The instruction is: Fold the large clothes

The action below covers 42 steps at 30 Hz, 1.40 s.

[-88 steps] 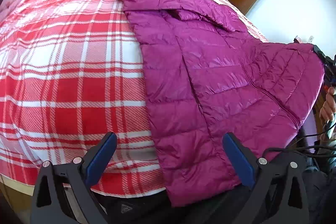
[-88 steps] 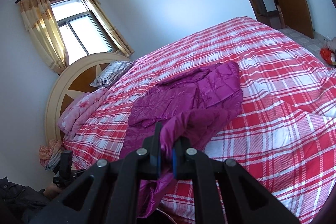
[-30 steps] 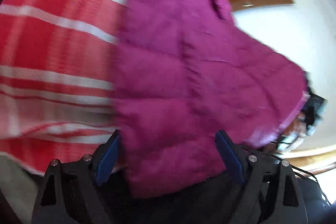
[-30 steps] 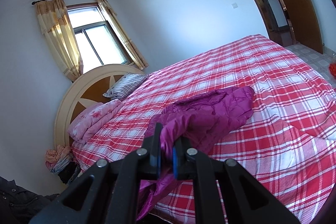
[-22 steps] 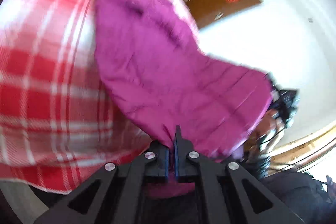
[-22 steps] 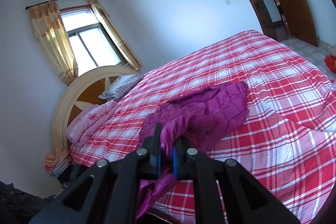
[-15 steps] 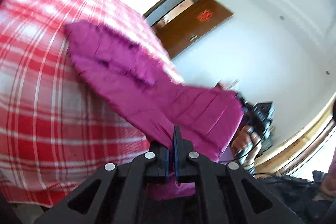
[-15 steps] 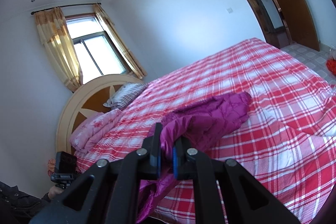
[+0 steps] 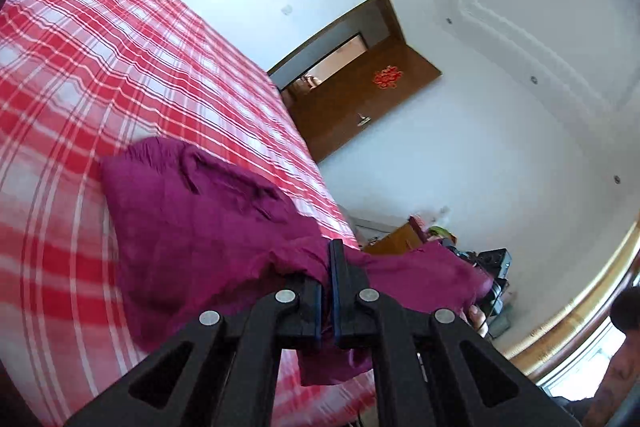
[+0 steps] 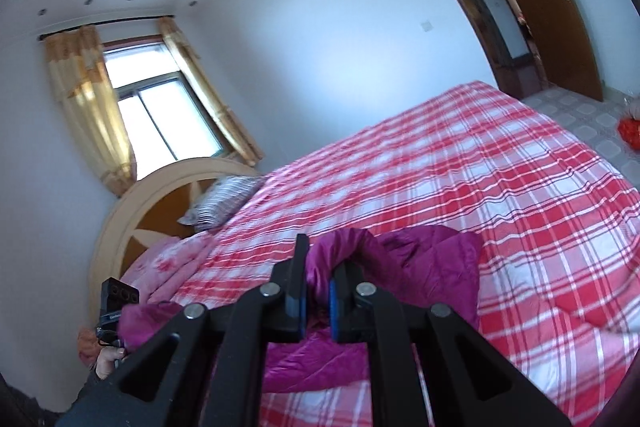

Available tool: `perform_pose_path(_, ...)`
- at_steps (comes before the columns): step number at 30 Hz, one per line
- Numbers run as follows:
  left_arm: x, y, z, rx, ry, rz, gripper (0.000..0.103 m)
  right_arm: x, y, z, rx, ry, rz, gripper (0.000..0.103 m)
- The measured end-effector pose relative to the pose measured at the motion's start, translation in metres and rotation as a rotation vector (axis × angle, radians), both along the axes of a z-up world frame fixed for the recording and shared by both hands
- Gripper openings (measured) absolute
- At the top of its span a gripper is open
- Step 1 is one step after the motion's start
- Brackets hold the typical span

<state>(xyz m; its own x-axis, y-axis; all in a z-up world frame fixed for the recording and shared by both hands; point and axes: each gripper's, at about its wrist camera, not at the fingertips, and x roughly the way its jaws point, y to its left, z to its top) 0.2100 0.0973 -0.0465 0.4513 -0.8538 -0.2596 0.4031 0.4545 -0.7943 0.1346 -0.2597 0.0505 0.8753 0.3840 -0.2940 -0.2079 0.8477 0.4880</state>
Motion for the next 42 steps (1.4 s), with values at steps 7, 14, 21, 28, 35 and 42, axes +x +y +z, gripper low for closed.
perform_pose_path(7, 0.107, -0.027, -0.016, 0.142, 0.045, 0.028, 0.004, 0.094, -0.012, -0.024, 0.002, 0.109, -0.083, 0.011)
perform_pose_path(14, 0.146, -0.016, -0.060, 0.283, 0.193, 0.159, 0.009, 0.174, -0.018, -0.072, -0.032, 0.248, -0.141, 0.019)
perform_pose_path(21, 0.155, -0.007, -0.062, 0.353, 0.148, 0.251, 0.100, 0.188, -0.014, -0.100, -0.111, 0.247, -0.181, 0.086)
perform_pose_path(28, 0.164, -0.030, -0.032, 0.350, 0.038, 0.265, 0.101, 0.193, 0.025, -0.124, -0.402, 0.337, -0.187, 0.060)
perform_pose_path(35, 0.149, -0.030, -0.052, 0.499, -0.005, 0.279, 0.101, 0.178, -0.014, -0.143, -0.273, 0.441, -0.155, 0.058)
perform_pose_path(42, 0.147, -0.036, -0.060, 0.460, 0.032, 0.279, 0.101, 0.156, -0.004, -0.145, -0.307, 0.407, -0.129, 0.009)
